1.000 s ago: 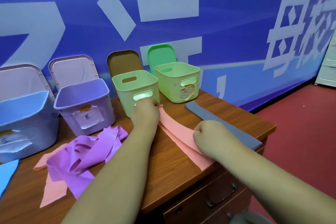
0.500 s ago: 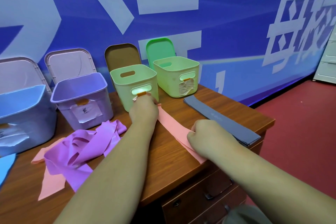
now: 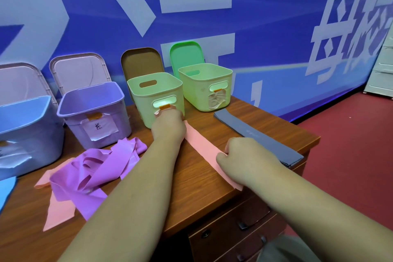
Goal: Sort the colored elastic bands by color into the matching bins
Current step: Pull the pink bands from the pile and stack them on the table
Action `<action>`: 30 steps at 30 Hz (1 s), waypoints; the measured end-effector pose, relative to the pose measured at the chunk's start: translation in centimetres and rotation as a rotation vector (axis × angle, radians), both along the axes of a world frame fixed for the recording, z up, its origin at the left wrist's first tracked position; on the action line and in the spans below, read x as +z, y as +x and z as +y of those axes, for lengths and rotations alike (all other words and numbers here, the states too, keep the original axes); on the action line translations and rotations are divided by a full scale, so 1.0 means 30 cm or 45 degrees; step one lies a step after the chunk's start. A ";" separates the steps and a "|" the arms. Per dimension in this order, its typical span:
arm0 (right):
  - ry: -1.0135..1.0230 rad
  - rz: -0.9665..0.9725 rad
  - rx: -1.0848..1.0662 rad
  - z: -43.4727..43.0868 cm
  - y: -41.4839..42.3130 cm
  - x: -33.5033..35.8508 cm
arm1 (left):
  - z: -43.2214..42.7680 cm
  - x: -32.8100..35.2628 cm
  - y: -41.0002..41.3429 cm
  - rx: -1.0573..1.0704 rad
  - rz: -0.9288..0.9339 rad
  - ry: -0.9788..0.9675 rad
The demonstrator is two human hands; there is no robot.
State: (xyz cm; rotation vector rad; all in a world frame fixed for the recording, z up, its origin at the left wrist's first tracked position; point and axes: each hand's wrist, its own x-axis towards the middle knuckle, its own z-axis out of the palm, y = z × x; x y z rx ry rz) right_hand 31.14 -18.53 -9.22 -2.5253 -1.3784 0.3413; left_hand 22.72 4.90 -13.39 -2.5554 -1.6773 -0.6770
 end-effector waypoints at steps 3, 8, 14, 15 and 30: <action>-0.006 -0.113 -0.029 -0.019 -0.006 0.006 | -0.003 0.007 -0.002 0.014 0.002 0.019; -0.061 -0.155 -0.017 -0.048 -0.014 0.009 | -0.017 0.019 -0.013 0.014 -0.001 -0.032; -0.092 -0.164 0.082 -0.047 -0.026 -0.005 | -0.026 0.012 -0.022 -0.006 -0.026 -0.059; -0.091 -0.169 0.102 -0.045 -0.029 -0.009 | -0.025 0.011 -0.022 -0.008 -0.030 -0.071; 0.105 -0.119 0.135 -0.013 -0.019 -0.007 | -0.098 0.219 -0.086 -0.191 -0.283 -0.124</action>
